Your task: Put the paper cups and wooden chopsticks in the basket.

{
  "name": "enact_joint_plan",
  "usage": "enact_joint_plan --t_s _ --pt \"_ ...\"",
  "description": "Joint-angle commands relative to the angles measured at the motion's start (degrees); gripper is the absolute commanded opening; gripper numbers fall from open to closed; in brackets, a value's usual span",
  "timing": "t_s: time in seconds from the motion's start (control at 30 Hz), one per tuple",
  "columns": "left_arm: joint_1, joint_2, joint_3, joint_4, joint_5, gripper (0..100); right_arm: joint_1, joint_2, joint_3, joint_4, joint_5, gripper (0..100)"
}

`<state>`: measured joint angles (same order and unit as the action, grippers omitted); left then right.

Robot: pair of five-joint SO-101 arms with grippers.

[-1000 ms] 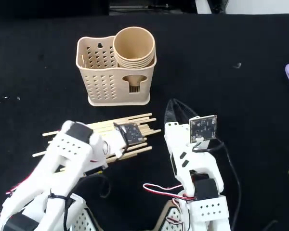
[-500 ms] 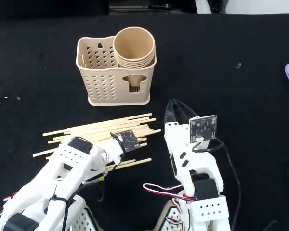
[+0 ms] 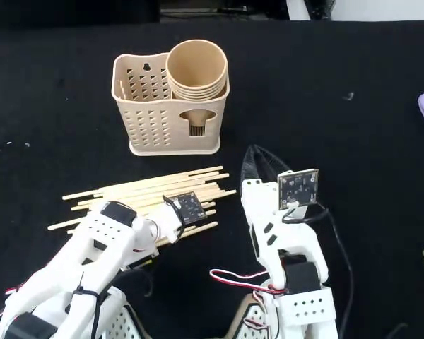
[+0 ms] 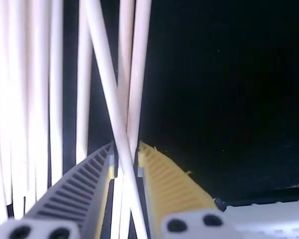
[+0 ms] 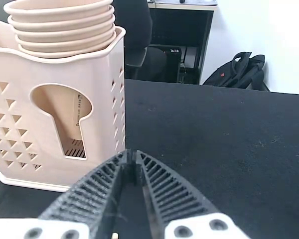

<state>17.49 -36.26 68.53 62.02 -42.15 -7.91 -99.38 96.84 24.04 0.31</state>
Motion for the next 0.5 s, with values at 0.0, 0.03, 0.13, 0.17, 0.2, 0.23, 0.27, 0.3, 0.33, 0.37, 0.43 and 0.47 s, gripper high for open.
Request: enact_joint_plan --t_s 0.0,0.03,0.13,0.17,0.2,0.23,0.27,0.3,0.33,0.37,0.43,0.47 --pt "0.04 -0.88 -4.18 7.3 0.18 3 -0.7 -1.1 0.04 0.44 0.0 2.1" --pt "0.04 -0.88 -5.58 10.2 0.18 3 -0.7 -1.1 0.04 0.44 0.0 2.1" --pt "0.04 -0.88 -9.98 16.62 0.09 3 -0.7 -1.1 0.04 0.44 0.0 2.1" --pt "0.04 -0.88 -11.12 17.67 0.09 3 -0.7 -1.1 0.04 0.44 0.0 2.1" --pt "0.04 -0.88 -11.74 17.85 0.09 3 -0.7 -1.1 0.04 0.44 0.0 2.1" --pt "0.04 -0.88 -11.91 17.85 0.09 3 -0.7 -1.1 0.04 0.44 0.0 2.1" --pt "0.31 -0.79 -11.82 17.32 0.09 3 -0.7 -1.1 0.04 0.44 0.0 2.1" --pt "0.31 -0.44 -11.47 16.26 0.18 3 -0.7 -1.1 0.04 0.44 0.0 2.1" --pt "0.31 -0.53 -10.68 15.12 0.18 3 -0.7 -1.1 0.04 0.44 0.0 2.1" --pt "0.22 -0.7 -9.63 13.63 0.18 3 -0.7 -1.1 0.04 0.44 0.0 2.1" --pt "0.13 -0.79 -7.34 10.2 0.35 3 -0.7 -1.1 0.04 0.44 0.0 2.1" --pt "0.4 -0.7 -6.11 8.35 0.44 3 -0.7 -1.1 0.04 0.44 0.0 2.1"
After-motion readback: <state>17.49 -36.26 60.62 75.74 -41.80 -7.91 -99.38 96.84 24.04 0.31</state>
